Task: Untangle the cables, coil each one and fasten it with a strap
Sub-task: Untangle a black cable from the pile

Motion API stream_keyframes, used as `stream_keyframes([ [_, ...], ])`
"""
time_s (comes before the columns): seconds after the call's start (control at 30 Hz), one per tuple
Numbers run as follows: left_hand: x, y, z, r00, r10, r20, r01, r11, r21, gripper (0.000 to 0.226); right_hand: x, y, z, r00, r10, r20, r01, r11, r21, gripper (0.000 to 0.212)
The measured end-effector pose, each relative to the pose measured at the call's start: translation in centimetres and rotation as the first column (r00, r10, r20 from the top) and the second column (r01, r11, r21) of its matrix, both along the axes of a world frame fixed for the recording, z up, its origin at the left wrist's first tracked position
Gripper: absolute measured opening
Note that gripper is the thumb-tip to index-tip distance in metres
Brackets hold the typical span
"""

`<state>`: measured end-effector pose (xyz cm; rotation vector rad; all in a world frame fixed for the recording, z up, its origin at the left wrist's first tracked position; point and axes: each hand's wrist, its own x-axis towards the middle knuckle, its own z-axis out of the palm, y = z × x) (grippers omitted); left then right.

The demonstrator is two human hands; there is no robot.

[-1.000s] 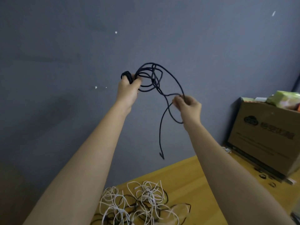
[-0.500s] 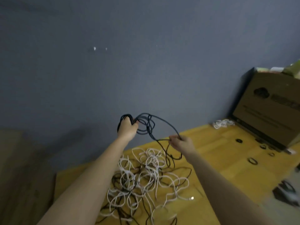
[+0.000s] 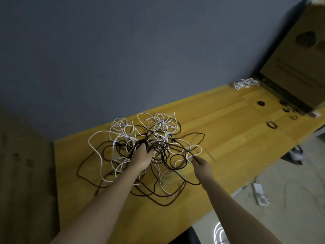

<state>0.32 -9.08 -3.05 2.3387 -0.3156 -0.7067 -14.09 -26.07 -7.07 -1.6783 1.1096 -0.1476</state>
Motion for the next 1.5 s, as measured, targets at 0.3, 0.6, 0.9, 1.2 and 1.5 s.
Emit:
stream_keyframes([
  [0.3,-0.4,-2.0,-2.7,0.997,0.069,-0.042,-0.067,0.996,0.050,0.014,1.1,0.3,0.5,0.958,0.285,0.024,-0.178,0.659,-0.731,0.011],
  [0.6,0.3,-2.2,-3.5,0.999,0.038,-0.036,-0.029,0.977,0.210,0.036,8.3,-0.9,-1.1,0.399,0.468,-0.788,-0.917,0.213,-0.337,0.057],
  [0.9,1.5,-1.8,-4.6,0.998,0.067,-0.019,-0.061,0.972,0.227,0.022,8.2,-0.8,-3.5,0.459,0.566,-0.685,-0.886,0.350,-0.304,0.042],
  [1.2,1.2,-2.6,-4.8,0.999,0.007,-0.042,0.005,0.963,0.270,0.021,8.9,-1.3,-5.3,0.640,0.554,-0.532,-0.740,0.632,-0.231,0.047],
  [1.5,2.2,-1.9,-5.6,0.989,0.131,-0.066,-0.109,0.960,0.259,0.012,7.3,-0.8,-3.4,0.912,0.409,0.032,-0.411,0.911,0.047,0.023],
])
